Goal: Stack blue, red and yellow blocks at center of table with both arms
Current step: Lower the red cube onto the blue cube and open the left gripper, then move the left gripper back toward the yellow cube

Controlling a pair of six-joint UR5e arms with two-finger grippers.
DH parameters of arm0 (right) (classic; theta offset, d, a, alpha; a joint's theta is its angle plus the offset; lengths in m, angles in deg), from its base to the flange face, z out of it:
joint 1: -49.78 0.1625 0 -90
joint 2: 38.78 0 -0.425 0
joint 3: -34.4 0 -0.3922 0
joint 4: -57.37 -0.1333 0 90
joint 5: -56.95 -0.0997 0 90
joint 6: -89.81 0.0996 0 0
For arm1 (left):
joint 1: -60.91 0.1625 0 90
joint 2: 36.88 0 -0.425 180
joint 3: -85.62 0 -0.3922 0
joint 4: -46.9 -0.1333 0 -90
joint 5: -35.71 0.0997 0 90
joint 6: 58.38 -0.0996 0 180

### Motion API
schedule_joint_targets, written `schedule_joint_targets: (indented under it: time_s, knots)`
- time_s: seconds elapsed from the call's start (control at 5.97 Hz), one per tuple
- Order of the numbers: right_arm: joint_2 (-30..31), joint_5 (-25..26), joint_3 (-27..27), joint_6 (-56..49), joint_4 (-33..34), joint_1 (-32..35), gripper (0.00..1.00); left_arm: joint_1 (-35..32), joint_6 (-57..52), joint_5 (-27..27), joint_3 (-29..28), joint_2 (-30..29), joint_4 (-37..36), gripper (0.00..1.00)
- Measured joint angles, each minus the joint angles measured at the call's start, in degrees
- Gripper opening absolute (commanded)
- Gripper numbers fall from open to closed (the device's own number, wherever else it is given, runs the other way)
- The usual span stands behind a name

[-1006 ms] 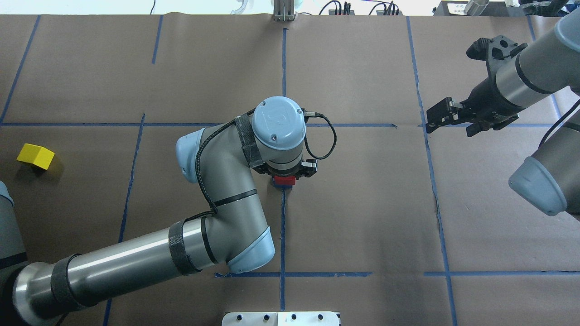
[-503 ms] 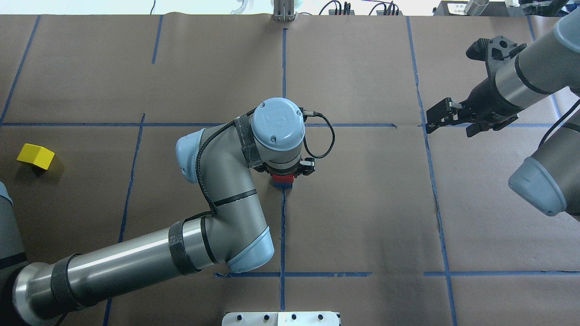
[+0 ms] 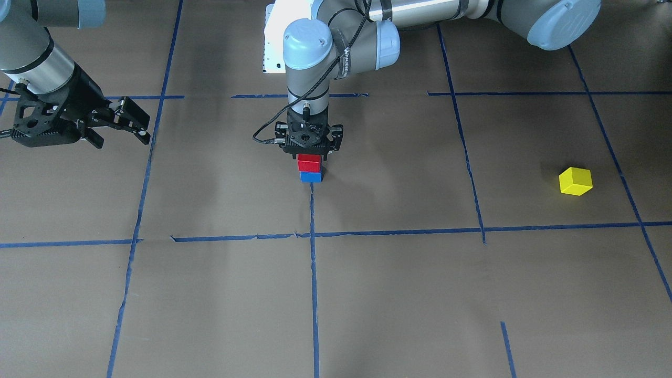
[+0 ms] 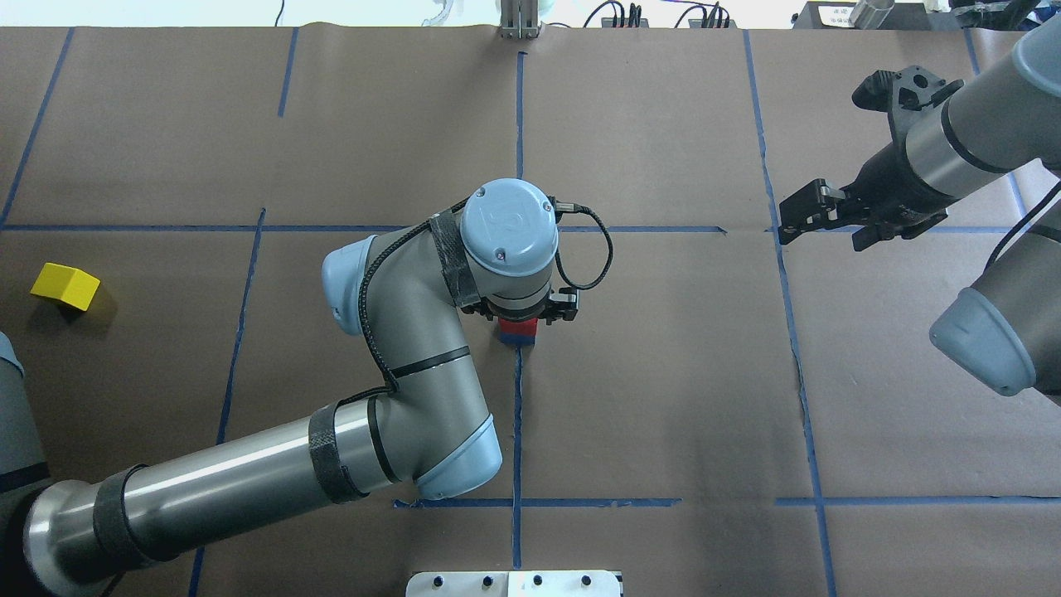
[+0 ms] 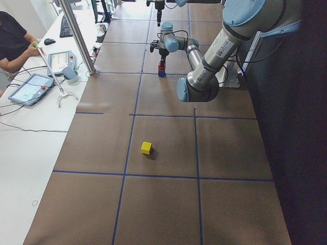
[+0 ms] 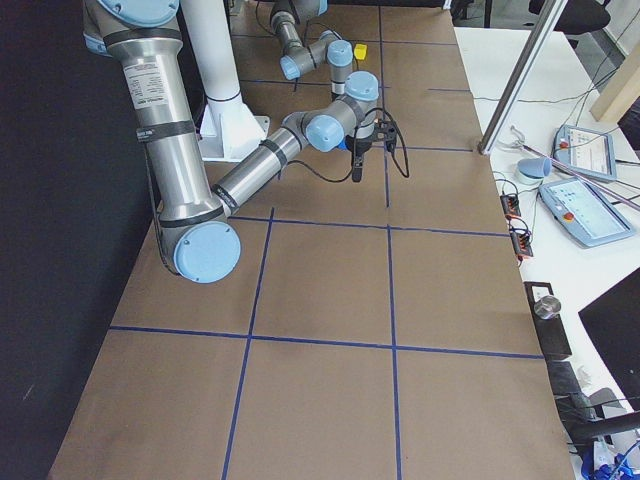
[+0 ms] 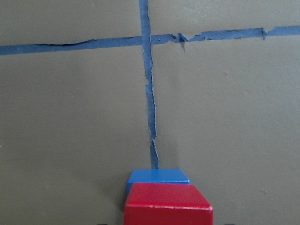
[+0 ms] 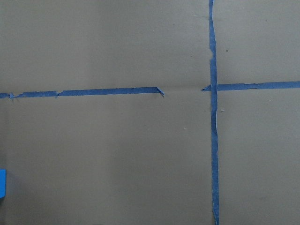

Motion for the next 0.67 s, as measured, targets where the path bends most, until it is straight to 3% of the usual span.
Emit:
schedule_joint_targets:
  time_s: [0.34,0.5,0.67]
  knots:
    - [-0.02,0.00,-0.03,0.07,0.00,0.00,1.00,-1.45,0.49,-0.16,2.89,0.32,-0.29,1.00]
    - [-0.02,0.03,-0.02,0.09,0.00,0.00,1.00,-3.53,-0.60,-0.43,6.92,2.60,-0.67,1.00]
    - [0.00,0.07,-0.10,0.31,0.00,0.00,1.00,-6.30,-5.05,-1.02,13.35,8.55,-0.84,1.00]
